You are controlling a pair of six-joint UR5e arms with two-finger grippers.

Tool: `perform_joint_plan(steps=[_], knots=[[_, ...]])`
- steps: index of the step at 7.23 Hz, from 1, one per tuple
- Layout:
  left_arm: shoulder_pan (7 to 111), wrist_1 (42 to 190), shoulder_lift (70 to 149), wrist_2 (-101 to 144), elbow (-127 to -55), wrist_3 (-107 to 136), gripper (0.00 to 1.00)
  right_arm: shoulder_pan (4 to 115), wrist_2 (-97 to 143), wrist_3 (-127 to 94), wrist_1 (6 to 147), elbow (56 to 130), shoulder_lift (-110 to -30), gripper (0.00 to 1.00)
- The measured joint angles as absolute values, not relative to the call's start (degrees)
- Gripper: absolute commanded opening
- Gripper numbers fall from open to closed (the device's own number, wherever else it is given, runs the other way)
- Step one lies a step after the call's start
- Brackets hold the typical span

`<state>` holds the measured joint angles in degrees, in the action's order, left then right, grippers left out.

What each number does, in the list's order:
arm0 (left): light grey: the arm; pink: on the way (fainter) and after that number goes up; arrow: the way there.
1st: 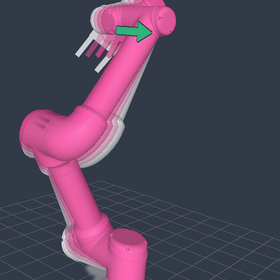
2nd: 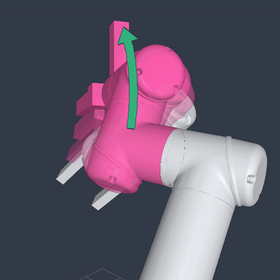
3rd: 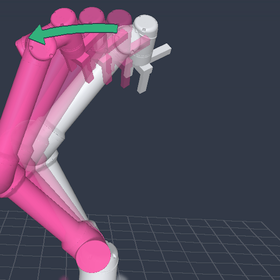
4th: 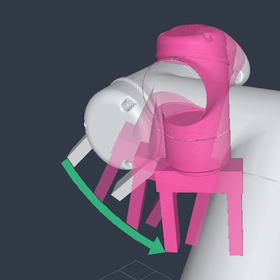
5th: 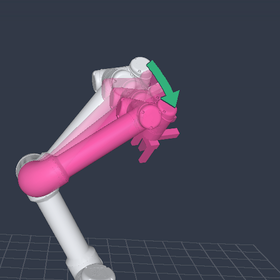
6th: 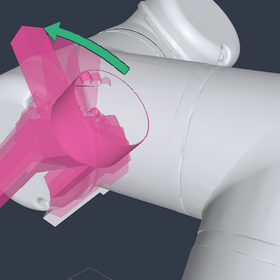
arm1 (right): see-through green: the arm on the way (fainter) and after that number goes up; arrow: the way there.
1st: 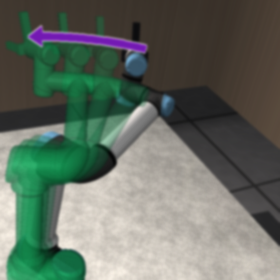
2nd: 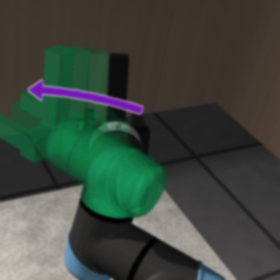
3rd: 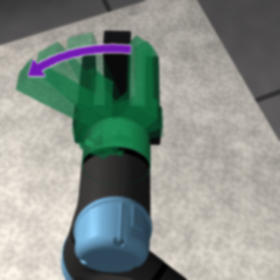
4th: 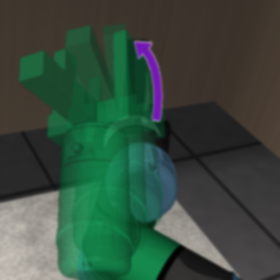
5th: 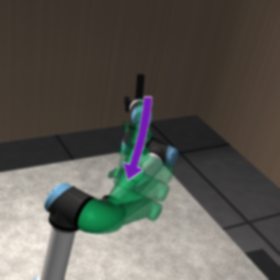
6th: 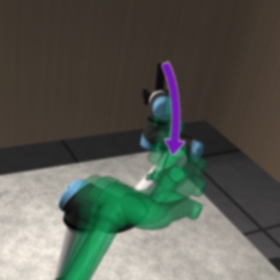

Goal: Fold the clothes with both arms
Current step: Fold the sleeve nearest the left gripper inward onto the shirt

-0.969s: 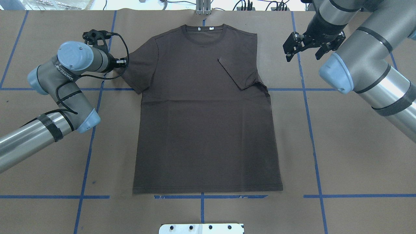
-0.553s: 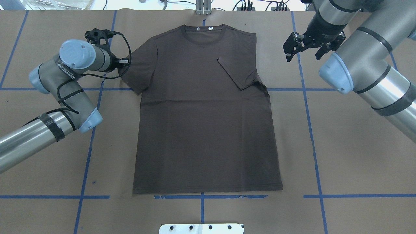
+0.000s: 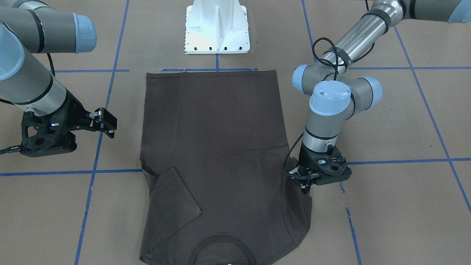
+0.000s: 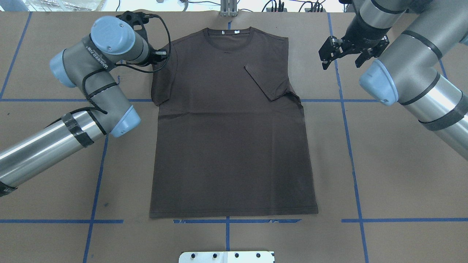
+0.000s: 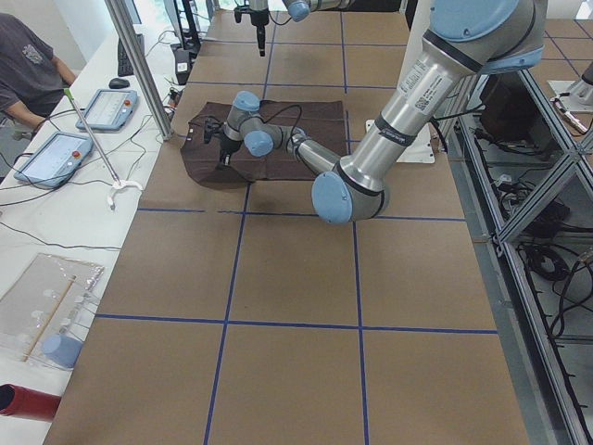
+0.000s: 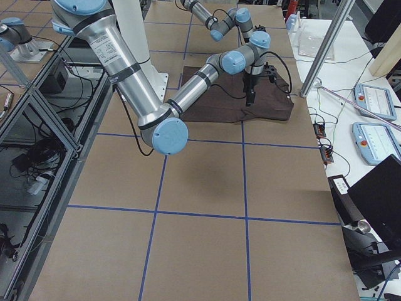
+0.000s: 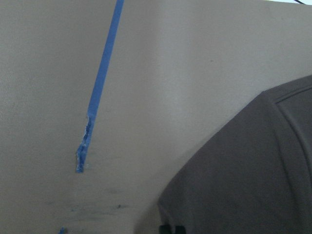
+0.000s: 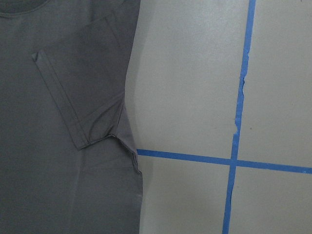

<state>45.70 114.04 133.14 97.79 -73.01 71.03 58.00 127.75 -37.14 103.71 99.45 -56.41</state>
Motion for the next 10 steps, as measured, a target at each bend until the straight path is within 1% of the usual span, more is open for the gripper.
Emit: perform_joint_plan(steps=[2,4,5,6,7,10], knots=[[43.50,116.27,142.52,97.95,-62.62,78.72,0.00,58.01,127.97,-37.17,103.63,100.18,-57.42,1.00],[42.12,121.52,145.43,97.82,-56.54,82.06,0.00,58.01,128.05,-37.00,103.55,100.73,-58.21,1.00],[41.52,124.04,145.70,97.72,-54.65,82.79,0.40,58.01,128.05,-36.90,103.54,100.82,-58.41,1.00],[41.09,125.89,145.77,97.67,-53.76,83.40,0.98,58.01,128.04,-36.87,103.54,100.94,-58.49,1.00],[40.84,127.38,145.79,97.70,-53.43,83.59,1.00,58.01,128.00,-36.91,103.15,100.99,-58.56,1.00],[40.94,130.04,145.67,100.03,-54.64,83.21,1.00,57.79,127.99,-37.35,100.68,101.06,-59.54,1.00]])
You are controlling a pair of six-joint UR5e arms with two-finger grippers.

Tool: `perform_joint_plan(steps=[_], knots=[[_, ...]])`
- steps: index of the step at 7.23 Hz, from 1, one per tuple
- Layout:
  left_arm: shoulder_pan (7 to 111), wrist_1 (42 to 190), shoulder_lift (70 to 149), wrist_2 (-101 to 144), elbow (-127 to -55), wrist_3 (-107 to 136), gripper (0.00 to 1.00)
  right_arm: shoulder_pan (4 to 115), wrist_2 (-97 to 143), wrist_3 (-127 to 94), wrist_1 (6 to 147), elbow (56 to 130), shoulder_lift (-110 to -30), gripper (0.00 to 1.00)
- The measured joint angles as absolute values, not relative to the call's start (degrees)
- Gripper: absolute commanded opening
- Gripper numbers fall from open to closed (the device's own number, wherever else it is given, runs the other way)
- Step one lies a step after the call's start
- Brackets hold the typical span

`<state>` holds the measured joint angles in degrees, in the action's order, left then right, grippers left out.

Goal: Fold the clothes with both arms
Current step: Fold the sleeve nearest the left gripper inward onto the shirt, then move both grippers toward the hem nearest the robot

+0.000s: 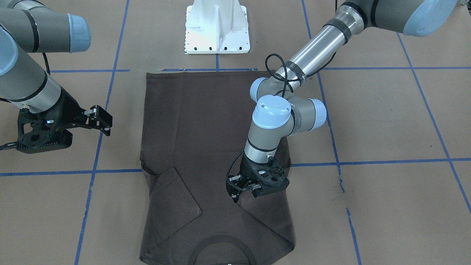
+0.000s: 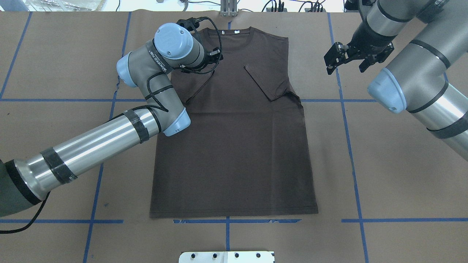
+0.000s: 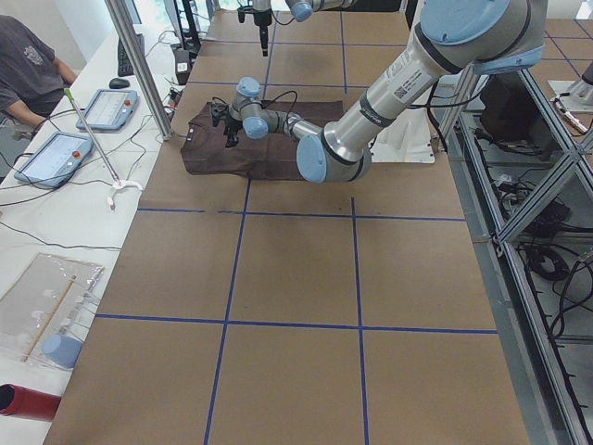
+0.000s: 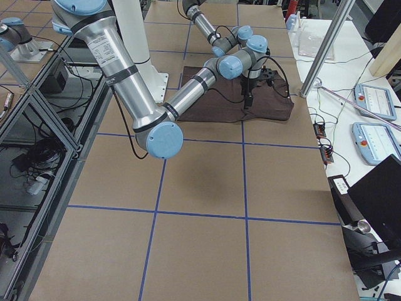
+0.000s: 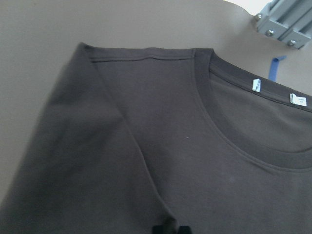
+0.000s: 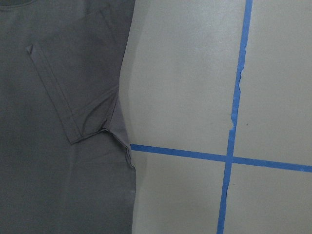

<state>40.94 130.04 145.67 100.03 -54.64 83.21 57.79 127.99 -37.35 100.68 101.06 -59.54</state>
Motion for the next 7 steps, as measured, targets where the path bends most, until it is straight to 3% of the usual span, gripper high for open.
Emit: perform_joint_plan(steps=[2,5,7], knots=[[41.89,127.61,140.92,107.67,-62.28,79.54,1.00,55.38,127.44,-44.01,99.75,103.76,-61.17,1.00],[44.14,115.89,120.47,111.73,-92.96,68.04,1.00,43.31,118.79,-63.80,91.46,113.58,-71.09,1.00],[45.05,101.45,114.07,111.81,-110.27,61.68,1.00,32.35,110.17,-76.61,77.60,116.07,-80.38,1.00]])
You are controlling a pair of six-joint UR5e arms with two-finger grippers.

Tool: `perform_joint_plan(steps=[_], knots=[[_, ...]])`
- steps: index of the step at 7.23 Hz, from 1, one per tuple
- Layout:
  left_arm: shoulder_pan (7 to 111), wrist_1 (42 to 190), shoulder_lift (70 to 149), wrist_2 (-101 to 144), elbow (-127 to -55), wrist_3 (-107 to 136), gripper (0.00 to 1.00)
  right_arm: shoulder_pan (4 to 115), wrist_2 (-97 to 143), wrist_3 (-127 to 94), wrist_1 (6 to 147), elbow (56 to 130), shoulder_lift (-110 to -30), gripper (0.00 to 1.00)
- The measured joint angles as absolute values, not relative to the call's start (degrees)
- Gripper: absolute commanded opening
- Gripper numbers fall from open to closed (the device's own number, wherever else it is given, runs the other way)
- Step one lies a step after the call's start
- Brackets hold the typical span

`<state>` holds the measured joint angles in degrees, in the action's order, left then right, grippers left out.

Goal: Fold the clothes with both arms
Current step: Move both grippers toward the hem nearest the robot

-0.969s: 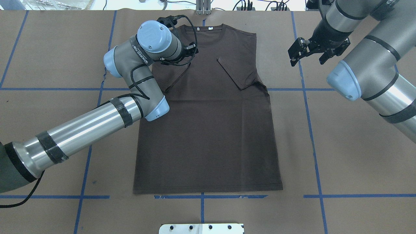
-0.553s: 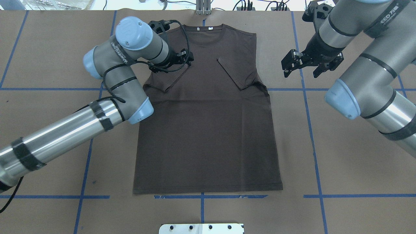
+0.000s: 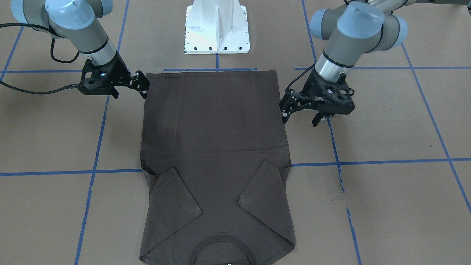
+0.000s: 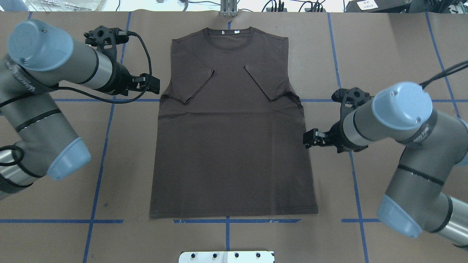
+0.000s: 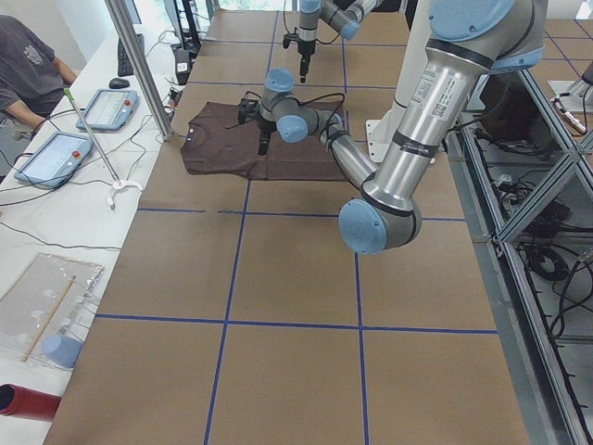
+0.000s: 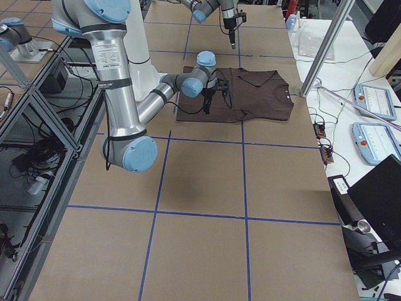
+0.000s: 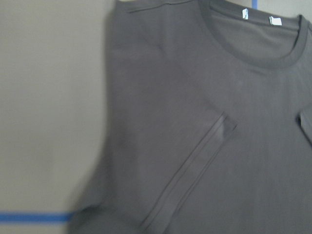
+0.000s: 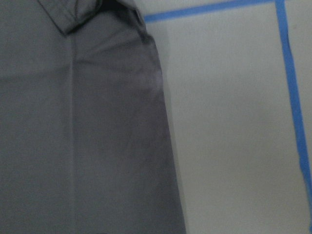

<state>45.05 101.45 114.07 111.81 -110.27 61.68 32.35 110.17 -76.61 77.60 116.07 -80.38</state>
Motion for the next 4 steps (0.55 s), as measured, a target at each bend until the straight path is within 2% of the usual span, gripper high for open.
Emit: perform_joint_plan(steps=[2,4], knots=[[45.10,93.61,112.76,111.64,-118.10,60.04,1.00,21.83,101.33,-85.01,72.76,116.94,-83.93,1.00],[45.05,92.34,112.95,111.55,-119.41,59.84,1.00,16.57,98.42,-88.41,72.40,116.83,-84.82,1.00]])
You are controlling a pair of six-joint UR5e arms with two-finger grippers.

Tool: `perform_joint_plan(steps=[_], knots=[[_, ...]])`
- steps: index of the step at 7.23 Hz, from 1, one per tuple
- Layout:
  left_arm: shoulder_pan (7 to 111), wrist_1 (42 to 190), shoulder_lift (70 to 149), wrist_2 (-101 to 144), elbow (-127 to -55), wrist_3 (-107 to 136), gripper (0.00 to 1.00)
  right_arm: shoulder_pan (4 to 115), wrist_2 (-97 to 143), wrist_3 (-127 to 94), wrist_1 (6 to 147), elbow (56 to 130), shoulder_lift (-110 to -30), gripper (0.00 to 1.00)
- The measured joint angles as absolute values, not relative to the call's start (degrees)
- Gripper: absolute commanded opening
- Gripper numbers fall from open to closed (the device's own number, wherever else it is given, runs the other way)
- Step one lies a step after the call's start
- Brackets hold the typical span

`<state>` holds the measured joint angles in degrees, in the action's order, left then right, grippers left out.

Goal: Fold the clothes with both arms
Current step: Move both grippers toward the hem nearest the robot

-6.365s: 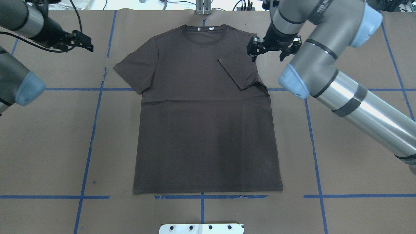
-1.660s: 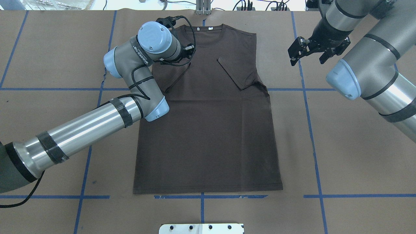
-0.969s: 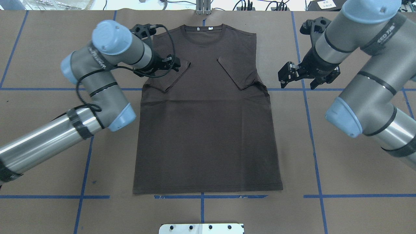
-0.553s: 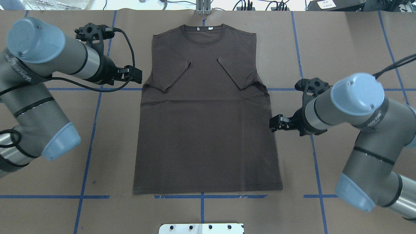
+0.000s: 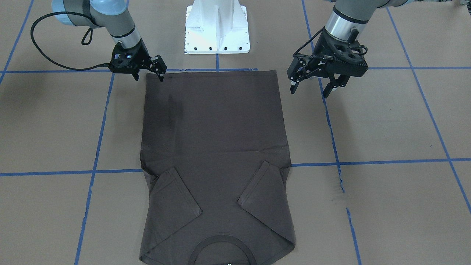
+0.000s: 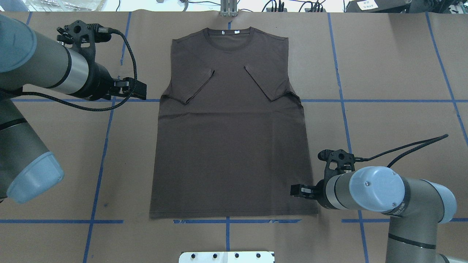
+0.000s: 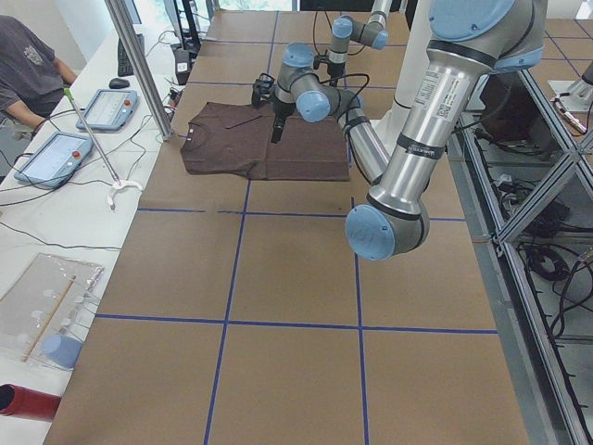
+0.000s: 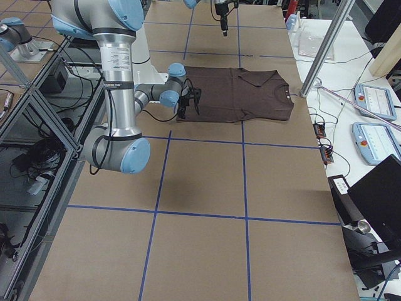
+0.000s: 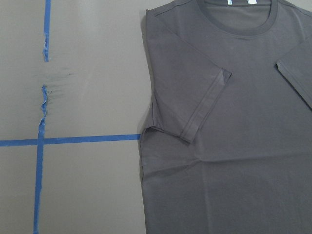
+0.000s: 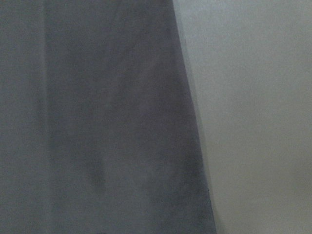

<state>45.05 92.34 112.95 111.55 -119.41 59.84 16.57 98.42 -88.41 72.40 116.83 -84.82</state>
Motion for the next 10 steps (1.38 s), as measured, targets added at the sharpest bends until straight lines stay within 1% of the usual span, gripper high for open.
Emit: perform_joint_plan(steps=[3,4,7,8,9,10], knots=[[45.07,92.20,113.13,111.46,-119.49,59.87,1.00,13.56,96.86,-89.62,72.66,116.14,-86.06,0.99],[45.08,92.20,113.17,111.45,-119.50,59.93,1.00,13.37,96.85,-89.69,72.68,115.93,-86.17,0.96],[45.09,92.20,113.26,111.52,-119.62,60.23,1.00,13.28,97.10,-89.73,72.74,115.67,-86.22,0.96],[45.09,92.20,113.33,111.53,-119.66,60.29,1.00,13.27,97.18,-89.74,72.76,115.55,-86.25,0.82],[45.09,92.20,113.40,111.51,-119.71,60.36,1.00,13.27,97.24,-89.74,72.77,115.44,-86.26,0.57],[45.09,92.20,113.43,111.50,-119.75,60.42,1.00,13.27,97.30,-89.74,72.77,115.34,-86.24,0.28]])
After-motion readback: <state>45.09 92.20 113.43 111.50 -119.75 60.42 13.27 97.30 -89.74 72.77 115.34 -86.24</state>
